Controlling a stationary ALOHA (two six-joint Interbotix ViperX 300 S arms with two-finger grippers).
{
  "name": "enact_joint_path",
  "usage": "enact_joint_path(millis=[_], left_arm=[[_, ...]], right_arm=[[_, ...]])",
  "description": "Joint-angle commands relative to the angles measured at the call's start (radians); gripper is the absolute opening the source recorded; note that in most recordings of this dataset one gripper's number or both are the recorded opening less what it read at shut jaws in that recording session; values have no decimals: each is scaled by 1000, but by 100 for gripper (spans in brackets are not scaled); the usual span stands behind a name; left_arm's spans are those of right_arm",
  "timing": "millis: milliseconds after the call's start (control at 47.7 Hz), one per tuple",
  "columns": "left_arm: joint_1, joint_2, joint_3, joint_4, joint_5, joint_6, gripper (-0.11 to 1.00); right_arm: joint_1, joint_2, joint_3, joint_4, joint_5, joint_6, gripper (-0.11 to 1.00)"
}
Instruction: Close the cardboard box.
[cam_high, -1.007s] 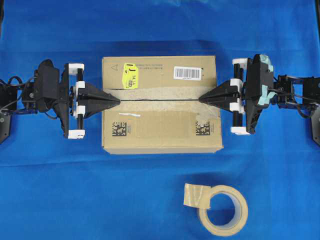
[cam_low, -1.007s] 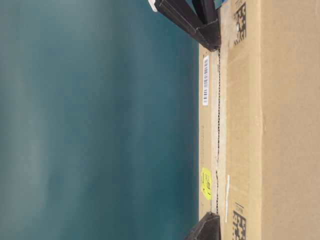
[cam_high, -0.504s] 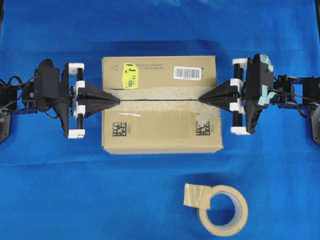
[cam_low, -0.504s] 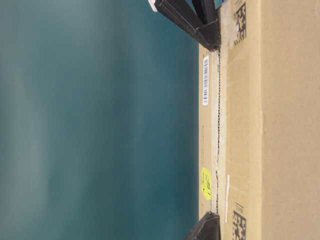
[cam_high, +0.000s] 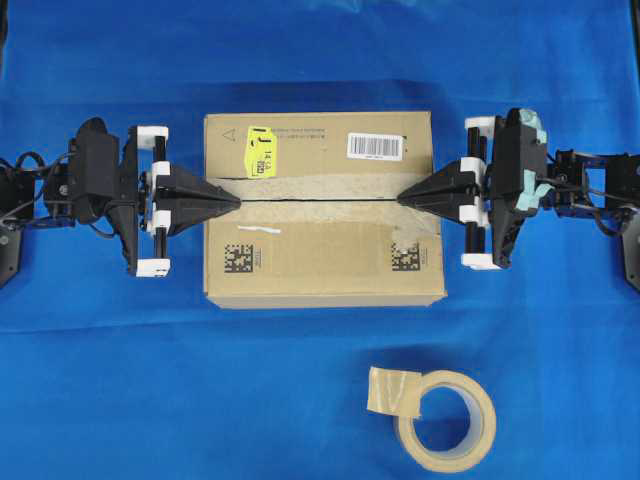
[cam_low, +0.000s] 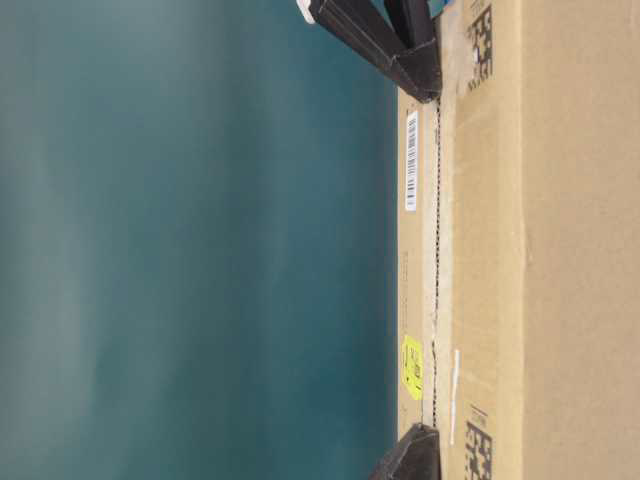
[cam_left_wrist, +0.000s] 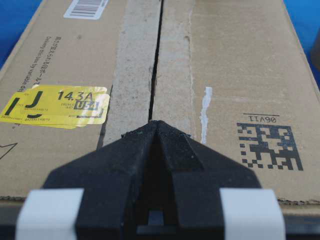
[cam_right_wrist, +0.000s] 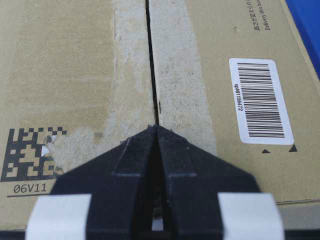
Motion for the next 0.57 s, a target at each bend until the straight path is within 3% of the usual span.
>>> enact_joint_path(millis=[0,546], left_arm=[[2,-6,-12,-2,-5,0,0],[2,-8,-18,-2,-5,0,0]], right_arm=[[-5,-3,-9,3,-3,2,1],[-6,-3,-9,3,-2,0,1]])
